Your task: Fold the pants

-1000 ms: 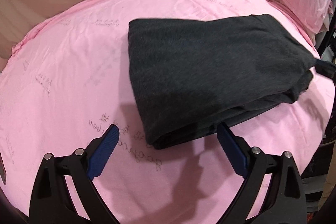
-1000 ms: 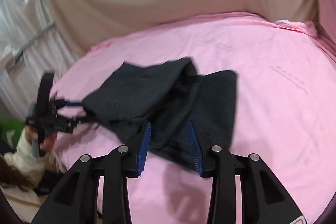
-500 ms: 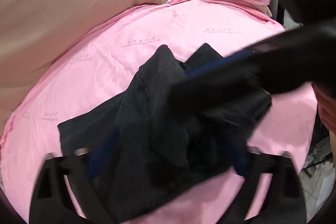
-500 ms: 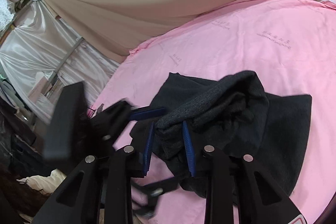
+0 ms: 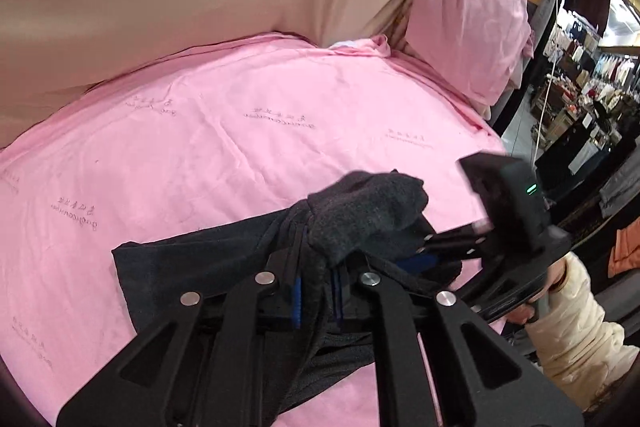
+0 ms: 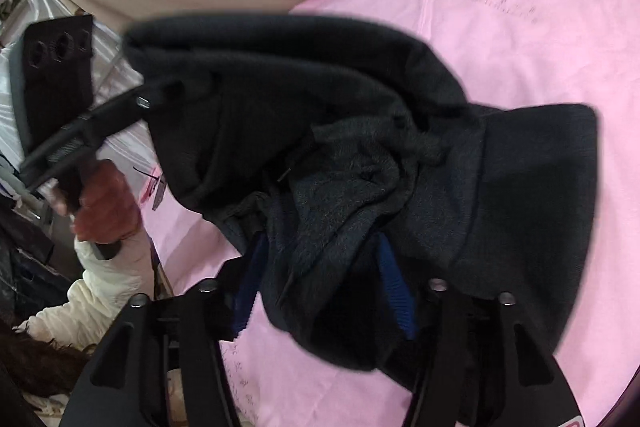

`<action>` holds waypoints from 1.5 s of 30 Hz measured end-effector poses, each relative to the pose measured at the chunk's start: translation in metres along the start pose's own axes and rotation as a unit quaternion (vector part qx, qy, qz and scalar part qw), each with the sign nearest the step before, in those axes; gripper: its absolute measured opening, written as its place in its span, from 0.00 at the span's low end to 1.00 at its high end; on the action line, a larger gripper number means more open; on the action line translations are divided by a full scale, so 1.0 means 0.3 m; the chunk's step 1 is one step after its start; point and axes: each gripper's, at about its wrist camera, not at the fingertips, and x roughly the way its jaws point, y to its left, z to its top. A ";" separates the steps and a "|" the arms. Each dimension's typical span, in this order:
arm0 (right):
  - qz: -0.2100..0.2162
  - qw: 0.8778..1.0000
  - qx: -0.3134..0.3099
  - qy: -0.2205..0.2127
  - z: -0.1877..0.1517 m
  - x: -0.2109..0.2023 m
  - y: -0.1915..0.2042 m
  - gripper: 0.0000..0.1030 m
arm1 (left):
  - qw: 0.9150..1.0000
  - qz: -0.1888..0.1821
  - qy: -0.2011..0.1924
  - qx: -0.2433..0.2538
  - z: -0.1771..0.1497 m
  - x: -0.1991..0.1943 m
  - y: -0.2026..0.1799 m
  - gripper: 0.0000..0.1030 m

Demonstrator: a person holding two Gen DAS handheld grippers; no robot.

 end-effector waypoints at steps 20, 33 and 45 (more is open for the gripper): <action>-0.181 0.965 -0.079 -0.173 -0.160 -0.270 0.169 0.39 | 0.999 -0.036 0.005 0.004 -0.041 -0.035 -0.056 0.10; -0.140 0.972 0.051 -0.182 -0.236 -0.349 -0.089 0.37 | 0.990 -0.074 0.072 0.098 -0.121 0.158 -0.368 0.65; -0.048 0.989 0.098 -0.102 -0.107 -0.190 -0.169 0.72 | 0.993 0.097 -0.013 -0.060 -0.252 -0.060 0.029 0.78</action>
